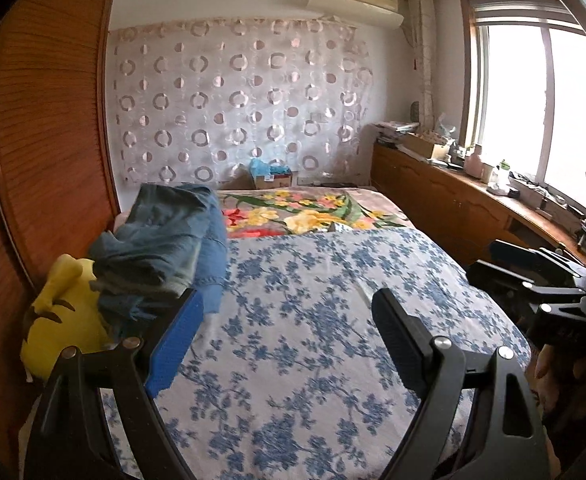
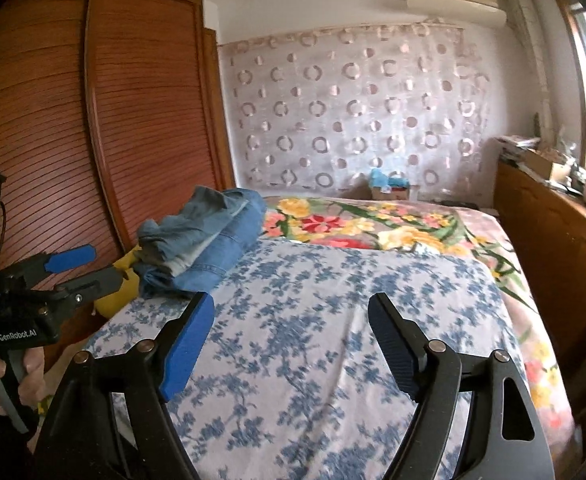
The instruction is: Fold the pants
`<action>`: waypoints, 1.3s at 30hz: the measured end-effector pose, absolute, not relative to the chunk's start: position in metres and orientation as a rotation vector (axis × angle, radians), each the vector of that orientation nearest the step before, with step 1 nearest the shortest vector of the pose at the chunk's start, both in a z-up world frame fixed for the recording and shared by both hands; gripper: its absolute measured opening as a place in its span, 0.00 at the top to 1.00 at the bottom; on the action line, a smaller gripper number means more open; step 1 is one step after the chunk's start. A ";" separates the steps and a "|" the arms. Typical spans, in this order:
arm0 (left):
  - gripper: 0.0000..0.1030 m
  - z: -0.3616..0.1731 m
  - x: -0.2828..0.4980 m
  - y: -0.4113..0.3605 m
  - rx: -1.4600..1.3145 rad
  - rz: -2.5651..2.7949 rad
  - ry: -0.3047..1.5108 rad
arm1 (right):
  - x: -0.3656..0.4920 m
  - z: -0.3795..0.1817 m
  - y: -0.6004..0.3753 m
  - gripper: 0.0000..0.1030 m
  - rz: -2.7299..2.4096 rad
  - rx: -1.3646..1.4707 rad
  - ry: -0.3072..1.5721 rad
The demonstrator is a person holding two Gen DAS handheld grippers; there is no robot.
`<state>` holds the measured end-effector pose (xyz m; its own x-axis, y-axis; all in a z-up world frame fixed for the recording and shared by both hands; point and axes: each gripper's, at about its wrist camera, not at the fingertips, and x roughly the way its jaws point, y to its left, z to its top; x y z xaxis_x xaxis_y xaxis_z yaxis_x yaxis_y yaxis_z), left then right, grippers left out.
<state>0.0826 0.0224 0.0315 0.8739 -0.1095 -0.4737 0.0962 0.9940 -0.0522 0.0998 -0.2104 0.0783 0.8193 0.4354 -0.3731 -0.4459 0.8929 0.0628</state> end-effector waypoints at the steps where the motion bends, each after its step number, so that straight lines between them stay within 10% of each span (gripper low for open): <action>1: 0.16 0.031 0.080 0.020 -0.025 -0.110 0.499 | 0.094 0.077 -0.212 0.21 0.462 -0.025 0.388; 39: 0.16 0.087 0.016 -0.001 -0.037 -0.100 0.390 | -0.009 0.082 -0.221 0.21 0.287 0.007 0.267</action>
